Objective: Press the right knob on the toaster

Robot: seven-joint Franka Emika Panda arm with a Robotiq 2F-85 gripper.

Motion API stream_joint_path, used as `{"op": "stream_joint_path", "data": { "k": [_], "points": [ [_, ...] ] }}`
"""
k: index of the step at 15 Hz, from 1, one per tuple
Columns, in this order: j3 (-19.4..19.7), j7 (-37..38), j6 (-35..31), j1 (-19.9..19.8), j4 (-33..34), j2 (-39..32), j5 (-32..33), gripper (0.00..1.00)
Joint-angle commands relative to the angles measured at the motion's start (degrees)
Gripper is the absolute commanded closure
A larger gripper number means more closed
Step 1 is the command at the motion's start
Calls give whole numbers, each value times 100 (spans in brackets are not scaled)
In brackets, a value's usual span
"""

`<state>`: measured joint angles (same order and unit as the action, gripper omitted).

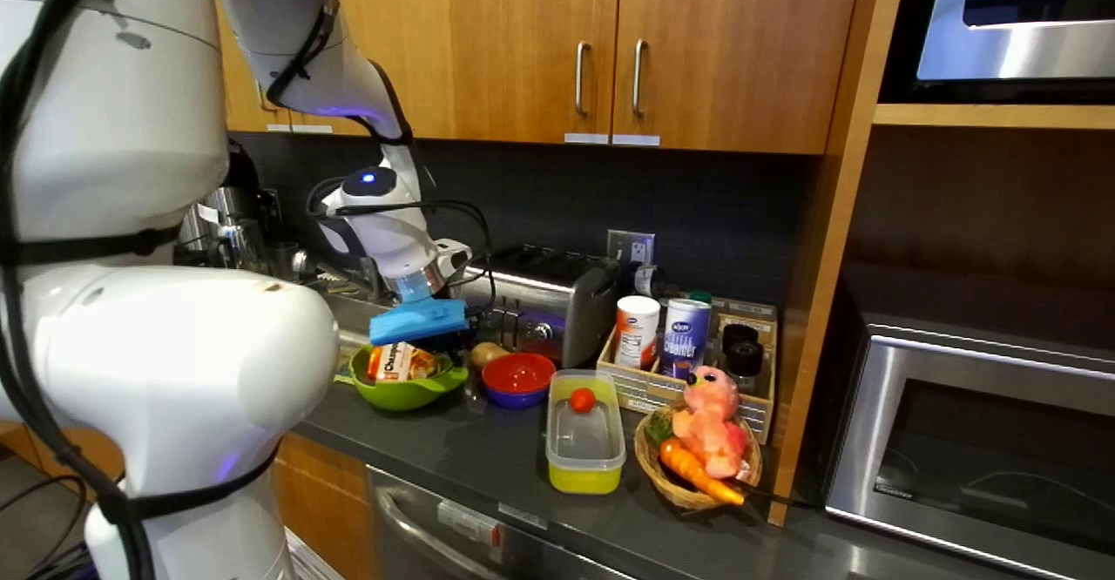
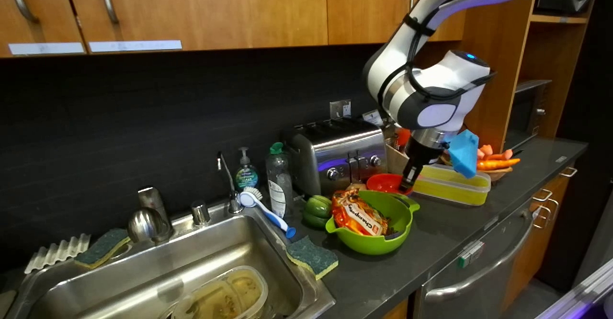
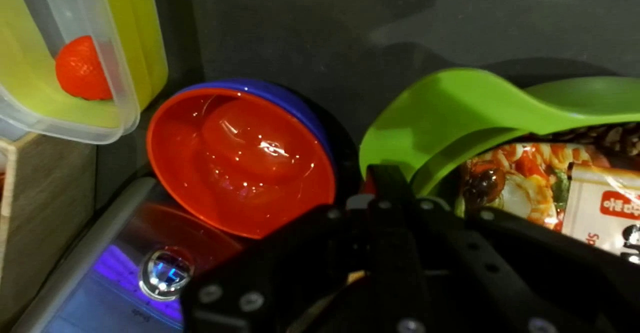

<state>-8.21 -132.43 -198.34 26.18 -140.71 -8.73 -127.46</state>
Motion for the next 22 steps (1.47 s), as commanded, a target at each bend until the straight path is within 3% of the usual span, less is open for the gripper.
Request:
{"op": "stream_joint_path", "data": {
  "k": [1, 15, 18, 19, 22],
  "points": [
    [125, -423, 9, 21, -237, 195, -273, 100],
    [752, -1697, 49, 333, -1105, 268, -1426, 100],
    [725, -1946, 51, 365, -1172, 407, -1742, 100],
    [652, -1684, 51, 252, -1020, 59, -1495, 99],
    [652, -1694, 51, 303, -1057, 152, -1557, 99]
  ]
}}
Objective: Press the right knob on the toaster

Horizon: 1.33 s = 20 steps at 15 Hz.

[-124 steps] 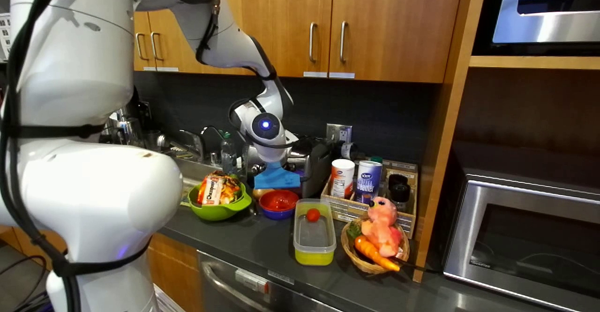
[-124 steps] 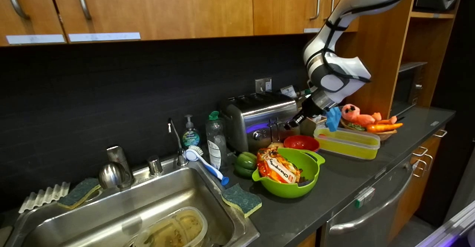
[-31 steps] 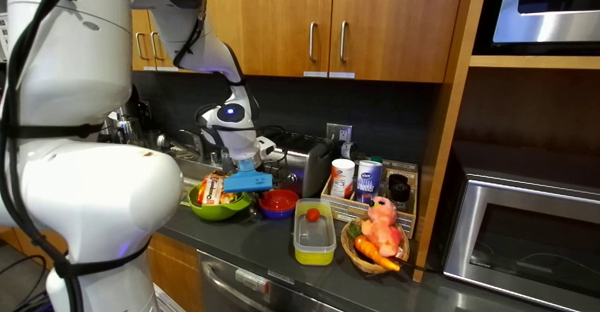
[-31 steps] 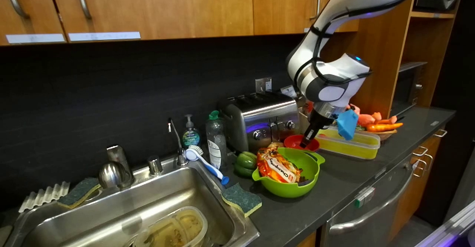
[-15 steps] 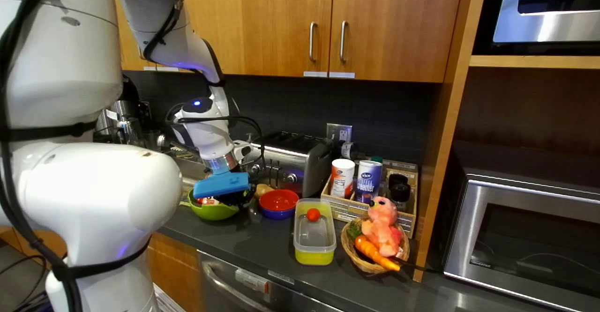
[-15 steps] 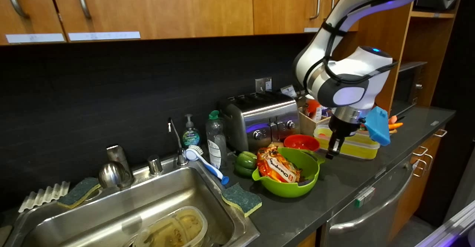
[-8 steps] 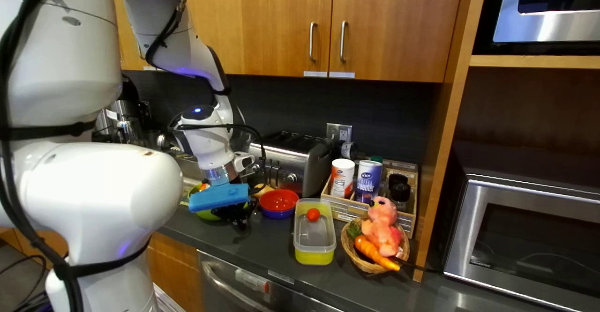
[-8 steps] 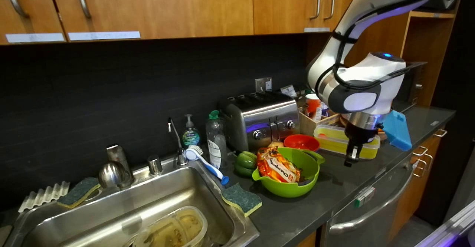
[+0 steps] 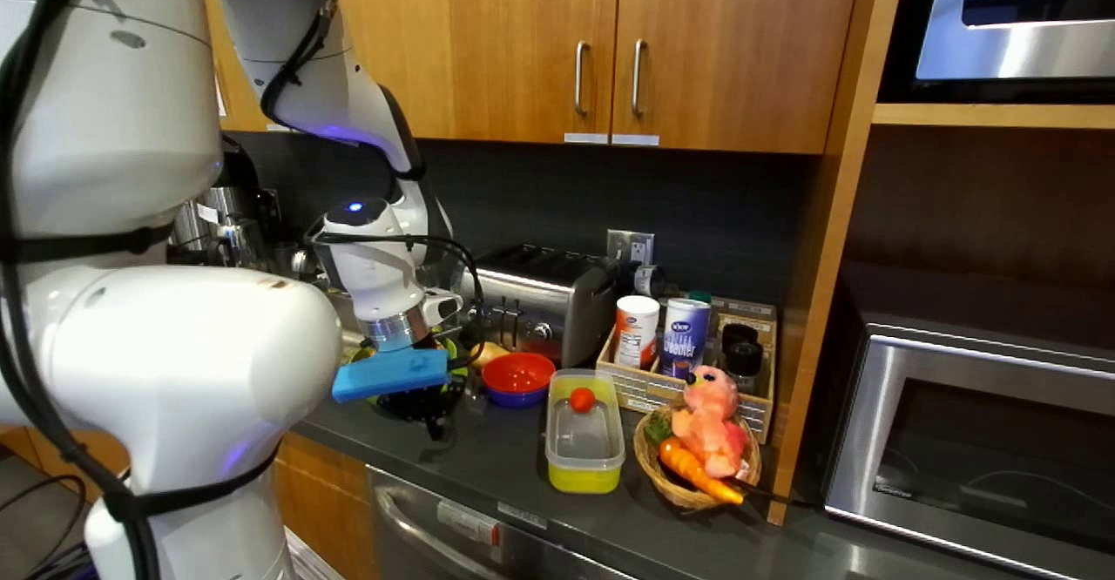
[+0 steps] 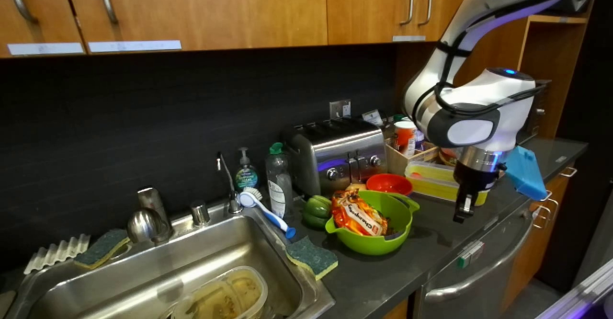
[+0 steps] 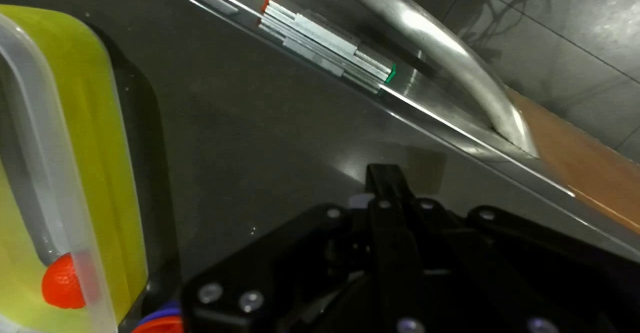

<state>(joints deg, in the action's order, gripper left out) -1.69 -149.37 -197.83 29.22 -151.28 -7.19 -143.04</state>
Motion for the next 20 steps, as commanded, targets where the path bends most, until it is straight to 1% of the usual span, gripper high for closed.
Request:
{"op": "stream_joint_path", "data": {
  "k": [1, 4, 5, 9, 14, 15, 17, 18, 19, 20],
  "points": [
    [0, 0, 0, 2, -11, 17, 0, 99],
    [0, 0, 0, 2, -20, 33, 0, 99],
    [21, 29, 35, 7, -15, 30, 31, 79],
    [76, 184, 99, 62, -29, 24, 212, 57],
    [134, 342, 222, 103, -74, 78, 395, 23],
    [135, 351, 289, 88, -75, 68, 408, 15],
    [142, 357, 629, 64, -74, 50, 416, 1],
    [215, 428, 781, 123, -50, 74, 461, 0],
    [-526, 1284, 967, -461, -201, 128, 1213, 0],
    [-596, 1536, 765, -469, -215, 41, 1477, 0]
  ]
}}
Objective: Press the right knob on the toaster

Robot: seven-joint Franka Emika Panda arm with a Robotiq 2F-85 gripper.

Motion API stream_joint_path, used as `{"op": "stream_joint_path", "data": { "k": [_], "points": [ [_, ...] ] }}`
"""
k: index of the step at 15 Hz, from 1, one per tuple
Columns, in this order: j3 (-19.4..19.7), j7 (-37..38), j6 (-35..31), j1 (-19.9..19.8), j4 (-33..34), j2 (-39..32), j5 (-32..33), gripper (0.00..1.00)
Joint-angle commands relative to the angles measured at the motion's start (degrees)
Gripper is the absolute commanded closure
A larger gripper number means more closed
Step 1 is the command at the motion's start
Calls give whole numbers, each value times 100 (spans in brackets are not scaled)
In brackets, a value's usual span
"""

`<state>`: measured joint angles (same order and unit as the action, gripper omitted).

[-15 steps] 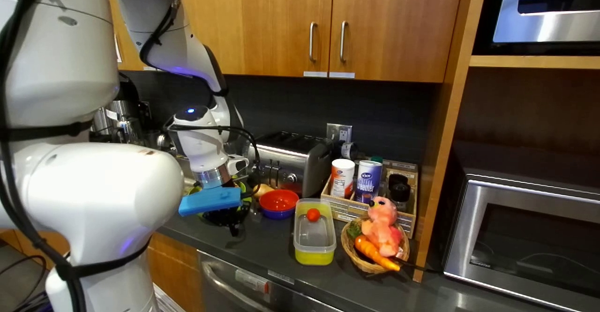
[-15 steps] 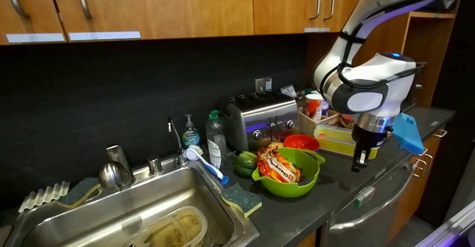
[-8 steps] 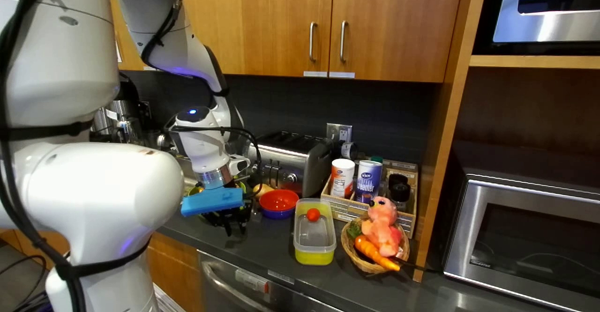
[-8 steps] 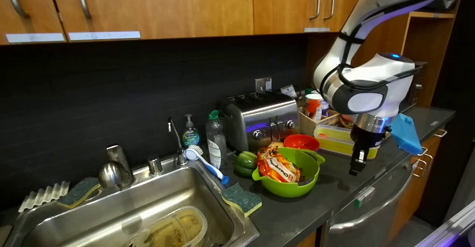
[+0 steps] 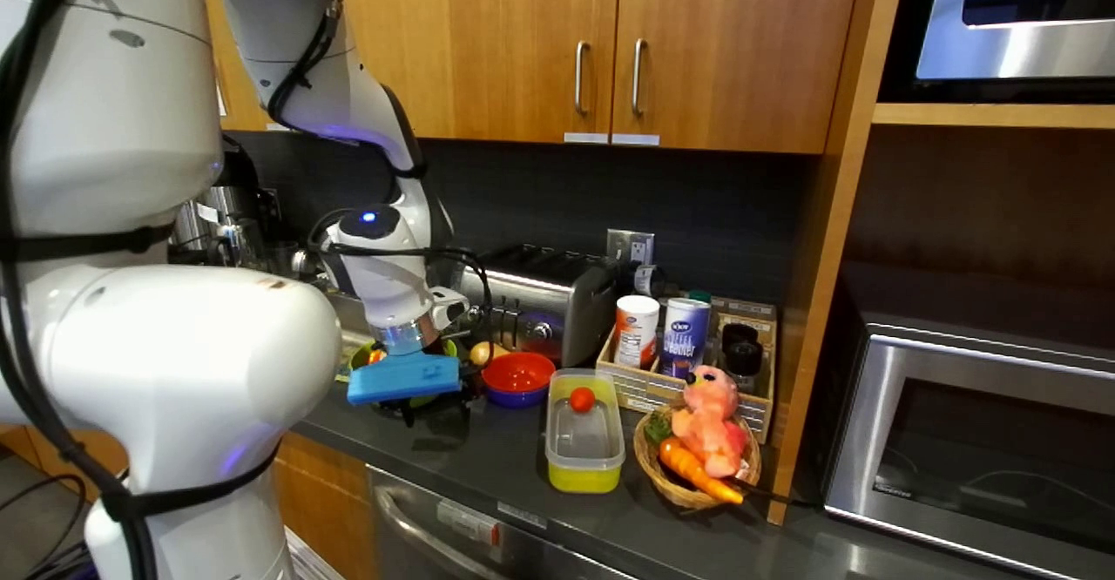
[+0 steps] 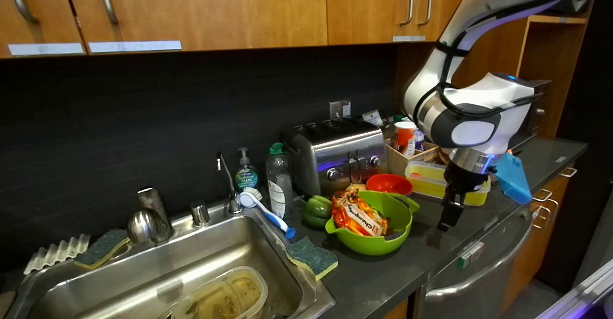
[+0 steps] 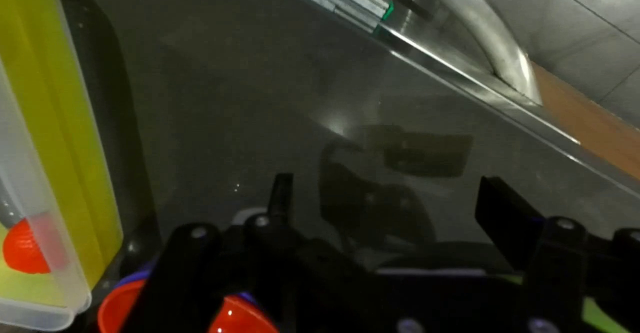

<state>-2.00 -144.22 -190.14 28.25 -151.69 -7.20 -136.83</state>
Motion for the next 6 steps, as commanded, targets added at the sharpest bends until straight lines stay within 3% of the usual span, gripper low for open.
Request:
{"op": "stream_joint_path", "data": {
  "k": [1, 3, 6],
  "points": [
    [-692, 1473, 50, -464, -228, 43, 1285, 0],
    [-844, 1889, 54, -537, -288, 36, 1607, 0],
    [-887, 1917, 55, -536, -313, 36, 1612, 0]
  ]
}}
